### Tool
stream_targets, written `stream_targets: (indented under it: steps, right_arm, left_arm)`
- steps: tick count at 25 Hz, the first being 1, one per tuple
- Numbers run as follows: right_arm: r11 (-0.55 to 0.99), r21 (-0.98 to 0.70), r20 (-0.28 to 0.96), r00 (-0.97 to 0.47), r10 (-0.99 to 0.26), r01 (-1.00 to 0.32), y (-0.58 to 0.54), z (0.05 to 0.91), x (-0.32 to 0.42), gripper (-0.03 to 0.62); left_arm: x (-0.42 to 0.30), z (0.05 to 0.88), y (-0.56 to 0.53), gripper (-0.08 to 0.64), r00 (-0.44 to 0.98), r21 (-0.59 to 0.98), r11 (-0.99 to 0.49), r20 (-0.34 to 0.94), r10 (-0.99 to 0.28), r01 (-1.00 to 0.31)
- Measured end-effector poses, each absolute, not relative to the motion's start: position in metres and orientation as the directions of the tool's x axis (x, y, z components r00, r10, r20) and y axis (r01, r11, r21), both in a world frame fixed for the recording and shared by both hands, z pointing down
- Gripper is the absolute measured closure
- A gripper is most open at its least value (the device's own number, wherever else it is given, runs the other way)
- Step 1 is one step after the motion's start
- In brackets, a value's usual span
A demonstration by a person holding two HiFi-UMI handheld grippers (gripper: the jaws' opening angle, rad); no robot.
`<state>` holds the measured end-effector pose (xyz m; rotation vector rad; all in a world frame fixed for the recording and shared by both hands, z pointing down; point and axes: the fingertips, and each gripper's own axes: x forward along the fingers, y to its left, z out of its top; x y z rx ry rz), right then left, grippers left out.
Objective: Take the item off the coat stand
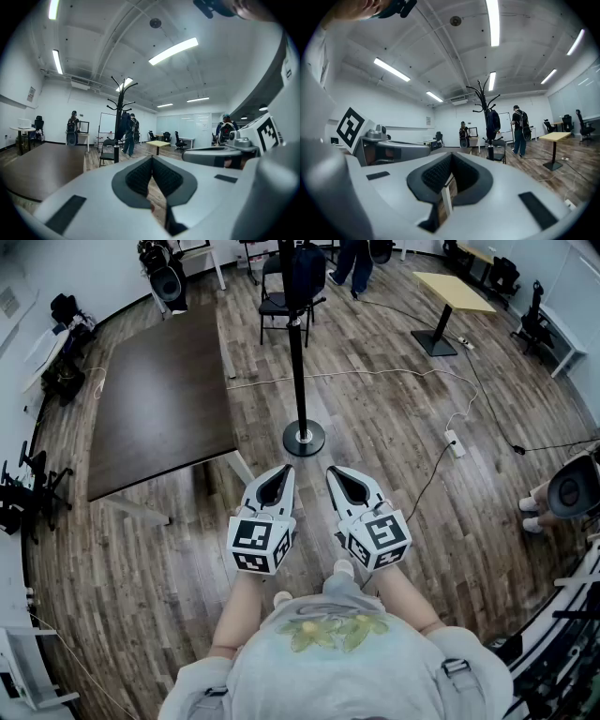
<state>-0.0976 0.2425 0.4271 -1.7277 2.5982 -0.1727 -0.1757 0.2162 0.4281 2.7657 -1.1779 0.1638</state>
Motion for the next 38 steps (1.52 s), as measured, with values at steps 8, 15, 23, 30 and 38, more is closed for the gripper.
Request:
stream_targets:
  steps: [8,15,23,30,38]
  right_arm:
    - [0.413,-0.114,0.038,-0.419,-0.907,-0.904,0.224,0.431,-0.056,0.584]
    - [0.46,-0.094,0.062,-0.466,-0.883,-0.883,0.209,0.43,-0.013,0.584]
    - [0.493,-0.109,0.088,-0.503,-0.86,-0.863,0.197,0.448,0.009,0.584]
    - [0.48,-0.133,0.103,-0.493,-0.864,-0.867,0.168,0.458,0.025,0.584]
    - [0.467,-0.13,0.107,-0.481,-0.87,-0.875,0.095,0.464,0.03,0.584]
  left_arm:
    - [-0.141,0.435,0.198,0.545,0.662,0.102,-0.654,0.148,-0.735,-0.749]
    - [-0.102,0.433,0.183,0.543,0.617,0.116,-0.606,0.145,-0.773,-0.787]
    - [-0.09,0.456,0.18,0.543,0.564,0.102,-0.555,0.199,-0.802,-0.826]
    - [-0.092,0.465,0.146,0.543,0.538,0.11,-0.527,0.223,-0.813,-0.843]
    - [-0.082,0.462,0.069,0.543,0.555,0.085,-0.551,0.206,-0.806,-0.83]
